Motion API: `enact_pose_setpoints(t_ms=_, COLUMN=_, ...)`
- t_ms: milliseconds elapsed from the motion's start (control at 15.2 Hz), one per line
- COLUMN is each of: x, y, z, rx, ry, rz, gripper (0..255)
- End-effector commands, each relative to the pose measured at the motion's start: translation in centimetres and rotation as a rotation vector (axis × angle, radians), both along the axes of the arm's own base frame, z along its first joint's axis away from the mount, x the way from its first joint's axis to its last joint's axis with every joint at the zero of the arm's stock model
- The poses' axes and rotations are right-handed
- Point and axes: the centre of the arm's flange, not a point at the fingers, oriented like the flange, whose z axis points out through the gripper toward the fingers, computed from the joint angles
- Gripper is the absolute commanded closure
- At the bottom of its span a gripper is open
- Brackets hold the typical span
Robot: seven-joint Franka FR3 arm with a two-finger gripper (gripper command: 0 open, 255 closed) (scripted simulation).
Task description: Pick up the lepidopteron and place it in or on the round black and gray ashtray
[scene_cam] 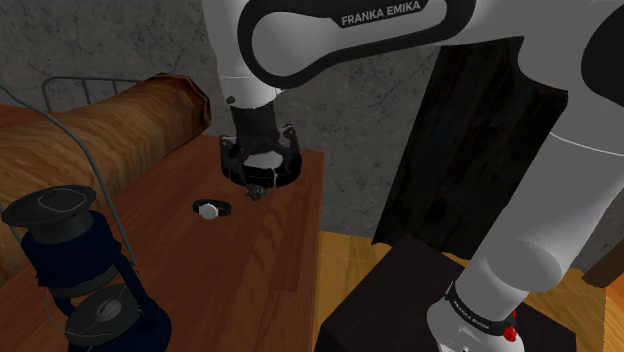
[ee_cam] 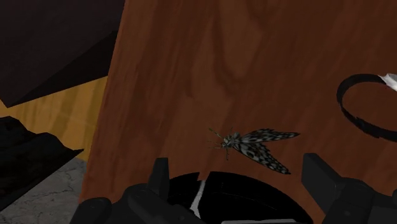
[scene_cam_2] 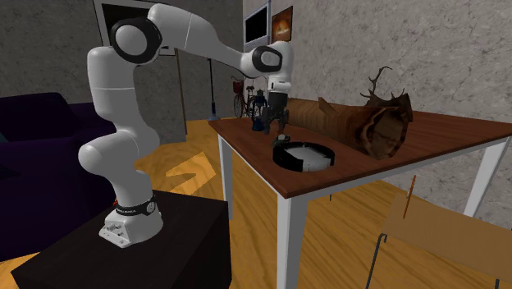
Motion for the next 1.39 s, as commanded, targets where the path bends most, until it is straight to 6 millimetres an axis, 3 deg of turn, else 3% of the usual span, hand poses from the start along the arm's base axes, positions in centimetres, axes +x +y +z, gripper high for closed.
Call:
enact_pose_setpoints(t_ms=0, x=0.5, y=0.5, z=-1.0, rx=-0.003, ry=0.003, rz=-0.015, gripper=0)
enact_pose_setpoints(t_ms=396, x=0.3, y=-0.1, z=-4.4, rx=-0.003, ry=0.003, rz=-0.015, gripper=0)
enact_pose_setpoints(t_ms=924, x=0.3, y=-0.1, z=-4.4, rx=-0.003, ry=0.003, rz=-0.015, gripper=0)
enact_pose_setpoints(t_ms=990, x=0.3, y=-0.1, z=-4.4, rx=-0.003, ry=0.003, rz=-0.015, gripper=255)
enact_pose_setpoints(t_ms=1320, x=0.3, y=-0.1, z=-4.4, rx=-0.003, ry=0.003, rz=-0.015, gripper=255)
